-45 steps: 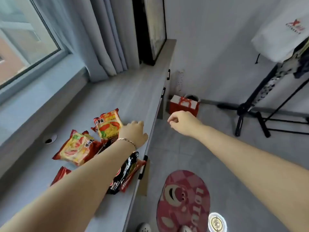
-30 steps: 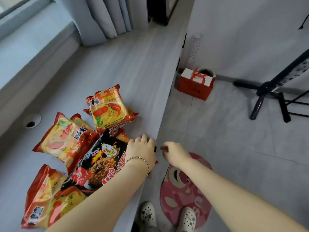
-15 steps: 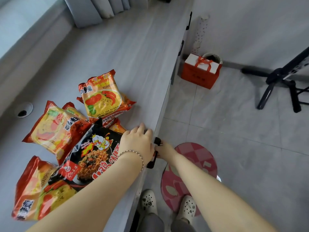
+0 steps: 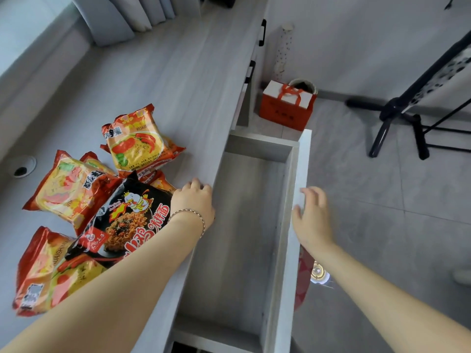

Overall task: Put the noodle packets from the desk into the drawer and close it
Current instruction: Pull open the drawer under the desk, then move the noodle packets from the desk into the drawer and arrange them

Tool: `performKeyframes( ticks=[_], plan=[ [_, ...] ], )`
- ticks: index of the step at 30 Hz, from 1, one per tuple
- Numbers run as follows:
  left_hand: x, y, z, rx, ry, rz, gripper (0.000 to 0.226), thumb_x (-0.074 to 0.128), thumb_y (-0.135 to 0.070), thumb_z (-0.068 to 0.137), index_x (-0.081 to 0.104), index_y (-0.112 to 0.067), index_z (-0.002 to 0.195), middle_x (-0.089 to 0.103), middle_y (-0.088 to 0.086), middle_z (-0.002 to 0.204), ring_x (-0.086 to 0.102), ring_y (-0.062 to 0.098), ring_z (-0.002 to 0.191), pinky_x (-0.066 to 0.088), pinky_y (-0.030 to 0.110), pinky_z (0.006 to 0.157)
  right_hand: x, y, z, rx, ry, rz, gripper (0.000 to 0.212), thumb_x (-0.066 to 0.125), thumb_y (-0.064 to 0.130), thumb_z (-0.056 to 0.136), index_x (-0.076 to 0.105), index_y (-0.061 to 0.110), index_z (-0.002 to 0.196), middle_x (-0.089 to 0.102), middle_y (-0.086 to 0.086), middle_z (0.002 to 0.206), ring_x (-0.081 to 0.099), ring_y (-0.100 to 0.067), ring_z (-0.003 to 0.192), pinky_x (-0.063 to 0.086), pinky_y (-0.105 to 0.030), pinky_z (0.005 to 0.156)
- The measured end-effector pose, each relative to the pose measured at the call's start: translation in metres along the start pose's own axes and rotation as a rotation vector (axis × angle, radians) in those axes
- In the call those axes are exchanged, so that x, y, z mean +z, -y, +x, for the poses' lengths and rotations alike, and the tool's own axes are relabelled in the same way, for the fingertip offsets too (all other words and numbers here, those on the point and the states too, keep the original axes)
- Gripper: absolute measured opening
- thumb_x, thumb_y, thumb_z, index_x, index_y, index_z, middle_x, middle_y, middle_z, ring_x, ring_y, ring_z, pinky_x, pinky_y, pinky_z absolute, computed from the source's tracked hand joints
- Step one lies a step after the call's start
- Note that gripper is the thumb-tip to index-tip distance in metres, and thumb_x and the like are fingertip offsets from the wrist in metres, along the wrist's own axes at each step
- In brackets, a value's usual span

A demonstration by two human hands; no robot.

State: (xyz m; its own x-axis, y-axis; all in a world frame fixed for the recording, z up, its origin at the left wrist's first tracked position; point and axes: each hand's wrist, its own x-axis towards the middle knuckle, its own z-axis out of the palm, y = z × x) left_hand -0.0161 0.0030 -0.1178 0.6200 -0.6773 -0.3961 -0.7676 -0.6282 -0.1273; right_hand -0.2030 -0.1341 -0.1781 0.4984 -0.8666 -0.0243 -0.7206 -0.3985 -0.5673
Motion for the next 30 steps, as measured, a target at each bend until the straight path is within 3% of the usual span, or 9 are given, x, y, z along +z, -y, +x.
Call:
performKeyframes(
  ticks=[2, 3, 5, 7, 13, 22, 26, 28, 30],
  plan=[
    [0.002, -0.003, 0.0, -0.025, 0.007, 0.025, 0.039, 0.049, -0.022, 0.087, 0.044, -0.01, 0.124, 0.045, 0.014, 0.13, 0.046, 0.03, 0.118, 0.043, 0.037, 0.089, -0.004, 0.004, -0.007, -0.372, 0.224, -0.28, 0.038, 0.053, 0.018, 0.085, 0.052, 0.01, 0.123, 0.043, -0.016, 0.139, 0.038, -0.034, 0.13, 0.03, -0.043, 0.108],
    [0.003, -0.005, -0.001, -0.037, 0.013, 0.041, 0.041, 0.05, -0.02, 0.087, 0.042, -0.009, 0.126, 0.044, 0.014, 0.131, 0.045, 0.03, 0.119, 0.043, 0.037, 0.089, -0.004, 0.003, -0.011, -0.437, 0.394, -0.464, 0.041, 0.05, 0.025, 0.087, 0.049, 0.012, 0.126, 0.038, -0.014, 0.145, 0.028, -0.031, 0.137, 0.018, -0.043, 0.114],
    [0.004, -0.01, -0.001, -0.059, 0.03, 0.077, 0.047, 0.053, -0.018, 0.085, 0.039, -0.007, 0.129, 0.044, 0.016, 0.132, 0.044, 0.031, 0.12, 0.042, 0.037, 0.091, -0.008, -0.004, -0.013, -0.439, 0.597, -0.749, 0.046, 0.043, 0.036, 0.091, 0.047, 0.011, 0.13, 0.03, -0.01, 0.15, 0.01, -0.026, 0.144, -0.002, -0.041, 0.117],
    [0.003, -0.015, -0.001, -0.083, 0.044, 0.11, 0.053, 0.056, -0.017, 0.084, 0.036, -0.005, 0.132, 0.043, 0.018, 0.133, 0.045, 0.031, 0.12, 0.042, 0.037, 0.092, -0.014, -0.015, -0.013, -0.418, 0.634, -0.836, 0.049, 0.04, 0.04, 0.091, 0.049, 0.009, 0.128, 0.031, -0.008, 0.151, 0.007, -0.024, 0.145, -0.007, -0.039, 0.117],
    [0.004, -0.022, 0.0, -0.143, 0.038, 0.14, 0.058, 0.055, -0.012, 0.082, 0.032, -0.004, 0.135, 0.045, 0.018, 0.132, 0.047, 0.031, 0.118, 0.042, 0.037, 0.092, -0.038, -0.046, -0.011, -0.343, 0.628, -0.873, 0.044, 0.042, 0.03, 0.089, 0.05, 0.01, 0.127, 0.035, -0.007, 0.148, 0.007, -0.022, 0.145, -0.006, -0.037, 0.118],
    [0.002, -0.029, -0.001, -0.171, 0.046, 0.143, 0.053, 0.046, -0.006, 0.084, 0.033, -0.002, 0.135, 0.044, 0.019, 0.133, 0.045, 0.032, 0.121, 0.04, 0.038, 0.097, -0.077, -0.106, -0.016, -0.257, 0.641, -1.03, 0.049, 0.038, 0.03, 0.09, 0.038, 0.011, 0.135, 0.031, -0.003, 0.15, 0.006, -0.021, 0.145, -0.004, -0.039, 0.118],
    [-0.008, -0.026, -0.004, -0.121, 0.072, 0.054, 0.049, 0.046, -0.017, 0.085, 0.037, -0.008, 0.132, 0.048, 0.013, 0.133, 0.046, 0.029, 0.122, 0.026, 0.04, 0.109, -0.075, -0.096, -0.019, -0.19, 0.689, -1.047, 0.051, 0.045, 0.026, 0.087, 0.036, 0.013, 0.136, 0.031, -0.004, 0.15, 0.005, -0.023, 0.145, -0.004, -0.041, 0.118],
    [-0.018, -0.019, -0.011, -0.058, -0.009, -0.066, 0.046, 0.041, -0.026, 0.09, 0.037, -0.013, 0.134, 0.05, 0.01, 0.133, 0.046, 0.027, 0.123, 0.013, 0.041, 0.114, -0.072, -0.075, -0.018, -0.031, 0.757, -0.986, 0.051, 0.047, 0.02, 0.085, 0.038, 0.015, 0.134, 0.036, -0.006, 0.146, 0.016, -0.026, 0.142, 0.007, -0.043, 0.117],
    [-0.025, -0.007, -0.026, 0.023, -0.21, -0.195, 0.048, 0.042, -0.03, 0.091, 0.037, -0.015, 0.136, 0.046, 0.009, 0.14, 0.041, 0.027, 0.129, 0.01, 0.042, 0.115, -0.065, -0.043, -0.017, 0.086, 0.81, -0.793, 0.044, 0.046, 0.021, 0.086, 0.044, 0.013, 0.13, 0.047, -0.011, 0.138, 0.039, -0.029, 0.13, 0.03, -0.039, 0.107]
  ],
)
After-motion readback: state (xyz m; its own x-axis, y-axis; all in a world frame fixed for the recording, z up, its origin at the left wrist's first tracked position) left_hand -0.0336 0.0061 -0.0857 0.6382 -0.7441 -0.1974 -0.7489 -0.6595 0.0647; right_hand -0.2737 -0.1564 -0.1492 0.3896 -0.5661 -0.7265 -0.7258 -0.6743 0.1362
